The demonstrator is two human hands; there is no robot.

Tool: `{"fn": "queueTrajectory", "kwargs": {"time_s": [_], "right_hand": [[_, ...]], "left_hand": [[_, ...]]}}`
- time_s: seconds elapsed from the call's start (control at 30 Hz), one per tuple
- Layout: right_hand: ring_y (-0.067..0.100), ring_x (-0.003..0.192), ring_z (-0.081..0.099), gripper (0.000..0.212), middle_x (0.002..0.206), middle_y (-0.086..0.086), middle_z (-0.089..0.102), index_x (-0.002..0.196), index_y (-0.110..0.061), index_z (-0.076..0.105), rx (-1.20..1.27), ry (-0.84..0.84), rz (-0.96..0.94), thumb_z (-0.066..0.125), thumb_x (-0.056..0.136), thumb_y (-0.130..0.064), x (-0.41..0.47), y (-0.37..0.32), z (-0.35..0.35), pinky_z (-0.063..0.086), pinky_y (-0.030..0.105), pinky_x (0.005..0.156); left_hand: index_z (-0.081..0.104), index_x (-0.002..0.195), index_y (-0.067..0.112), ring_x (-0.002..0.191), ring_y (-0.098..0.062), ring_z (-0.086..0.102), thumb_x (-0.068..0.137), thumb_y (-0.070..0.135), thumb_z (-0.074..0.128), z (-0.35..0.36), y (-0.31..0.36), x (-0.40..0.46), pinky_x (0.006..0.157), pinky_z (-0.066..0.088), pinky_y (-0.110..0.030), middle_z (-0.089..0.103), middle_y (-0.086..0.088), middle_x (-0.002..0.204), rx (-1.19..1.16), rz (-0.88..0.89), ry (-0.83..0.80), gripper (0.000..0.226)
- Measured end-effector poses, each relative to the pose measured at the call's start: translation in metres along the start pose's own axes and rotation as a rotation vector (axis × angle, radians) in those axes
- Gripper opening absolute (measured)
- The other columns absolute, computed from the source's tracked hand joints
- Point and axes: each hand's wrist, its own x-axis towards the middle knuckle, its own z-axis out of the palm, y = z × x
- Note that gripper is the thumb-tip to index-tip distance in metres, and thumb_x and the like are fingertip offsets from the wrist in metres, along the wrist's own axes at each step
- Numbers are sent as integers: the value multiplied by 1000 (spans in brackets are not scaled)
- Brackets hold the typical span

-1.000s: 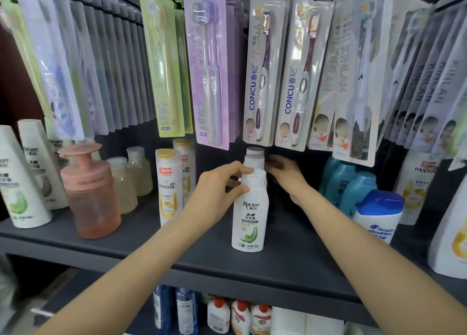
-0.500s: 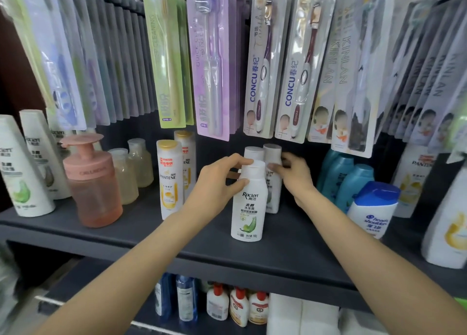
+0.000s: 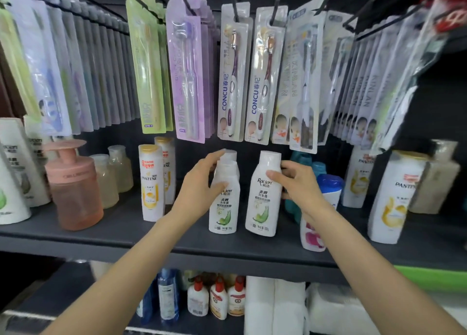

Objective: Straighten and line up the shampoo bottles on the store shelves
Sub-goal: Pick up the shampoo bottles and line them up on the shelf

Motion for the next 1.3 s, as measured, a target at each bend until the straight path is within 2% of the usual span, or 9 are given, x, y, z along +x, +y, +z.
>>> {"fn": "queueTrajectory", "kwargs": {"time_s": [0.13,0.23,0.4,0.5,0.6,0.8,0.97,1.17,1.3], "right_hand": [[14,89,67,13,94,1,71,99,-19,65,160,-44,89,66,88,-15,-15,-8,-9,57,35,75],[18,91,68,10,99,3,72,98,-18,67,248,-67,124,63,90,-16,-23,-7,-11,58,36,74],[18,89,70,14,96,4,74,103,-12,66,482,-116,167,58,92,-15,-30,-7,-11,60,38,74],[19,92,70,17,98,6,73,106,-9,64,589,-107,183,56,93,-16,-33,-8,-11,59,39,77],[21,96,69,21,101,7,72,111,-7,62,623,-95,190,55,94,-16,-37,-9,-9,58,41,78],[26,101,65,21,108,11,67,105,-17,60,504,-102,307,62,89,-30,-46,-13,-3,54,49,86],[29,99,67,22,108,17,66,106,-10,58,678,-82,324,65,87,-17,-49,-9,1,56,43,85],[25,101,66,25,112,19,66,108,-2,59,902,-121,239,59,84,-9,-50,3,-5,58,34,80],[27,116,60,50,129,21,58,117,-3,56,959,-251,195,74,73,-18,-49,10,-7,54,34,90]], "left_hand": [[35,140,30,128,-9,37,82,12,67,3,12,-9,106,31,-27,40,5,139,73,67,104,69],[48,129,25,113,-9,49,84,13,65,4,21,-17,99,42,-29,51,7,125,38,134,153,50],[45,129,25,92,-1,58,87,31,61,5,30,-31,76,48,-12,61,7,106,-55,-58,-265,46],[53,119,22,90,-4,62,85,42,60,4,27,-39,75,53,-21,65,7,106,-51,-127,-397,40],[58,112,19,88,-8,64,83,41,63,4,26,-43,77,55,-31,67,6,102,-62,-119,-348,37],[50,124,23,91,-12,54,82,38,66,7,30,-52,76,46,-23,57,6,105,282,2,-150,47],[47,130,25,94,-14,52,83,42,63,6,27,-58,78,46,-27,57,4,110,448,140,-93,52],[32,140,27,109,0,45,80,41,67,-1,20,-64,92,35,-15,45,13,126,165,75,-299,71],[37,135,32,106,2,50,67,41,78,-5,19,-63,83,38,-4,49,17,121,68,57,-295,80]]}}
